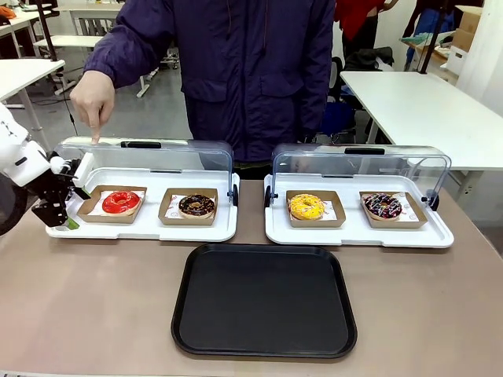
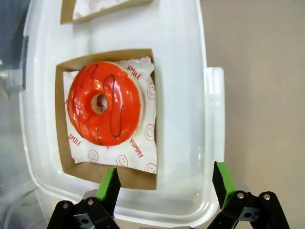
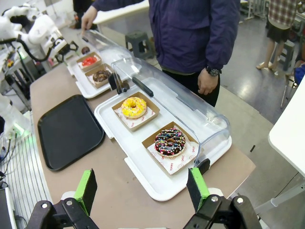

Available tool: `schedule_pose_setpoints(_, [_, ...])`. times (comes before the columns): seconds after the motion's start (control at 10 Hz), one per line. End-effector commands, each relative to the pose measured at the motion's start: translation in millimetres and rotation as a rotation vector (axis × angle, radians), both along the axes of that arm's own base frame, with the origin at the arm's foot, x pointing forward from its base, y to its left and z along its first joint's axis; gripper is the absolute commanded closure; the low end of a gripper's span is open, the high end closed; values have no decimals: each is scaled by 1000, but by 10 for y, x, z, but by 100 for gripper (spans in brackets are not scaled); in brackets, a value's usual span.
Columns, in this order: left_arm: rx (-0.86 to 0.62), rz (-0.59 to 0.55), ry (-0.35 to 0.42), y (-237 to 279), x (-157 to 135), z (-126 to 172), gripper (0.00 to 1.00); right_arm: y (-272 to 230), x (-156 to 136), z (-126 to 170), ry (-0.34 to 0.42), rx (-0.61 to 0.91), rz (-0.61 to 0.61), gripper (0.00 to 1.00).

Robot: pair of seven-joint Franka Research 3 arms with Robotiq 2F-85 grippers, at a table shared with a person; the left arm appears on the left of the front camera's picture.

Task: Move the first donut from the left to the tray.
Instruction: Pick up the Paper togo box containing the Donut indicated by the person and place it on the Handle tray.

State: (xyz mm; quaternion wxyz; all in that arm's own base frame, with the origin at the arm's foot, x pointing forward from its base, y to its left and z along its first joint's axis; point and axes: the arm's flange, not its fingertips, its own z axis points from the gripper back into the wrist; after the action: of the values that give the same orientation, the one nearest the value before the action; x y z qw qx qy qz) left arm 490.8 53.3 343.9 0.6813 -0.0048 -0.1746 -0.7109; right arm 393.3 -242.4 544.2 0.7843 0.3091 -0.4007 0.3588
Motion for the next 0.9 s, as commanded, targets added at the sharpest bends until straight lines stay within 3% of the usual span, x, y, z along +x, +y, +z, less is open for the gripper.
schedule_pose_setpoints(0.0, [53,9,-6,-62,126,4,0,-1,10,15,-28,11,9,0])
schedule_pose_setpoints(0.8, [110,-8,-3,-94,304,-253,0,-1,10,15,-28,11,9,0])
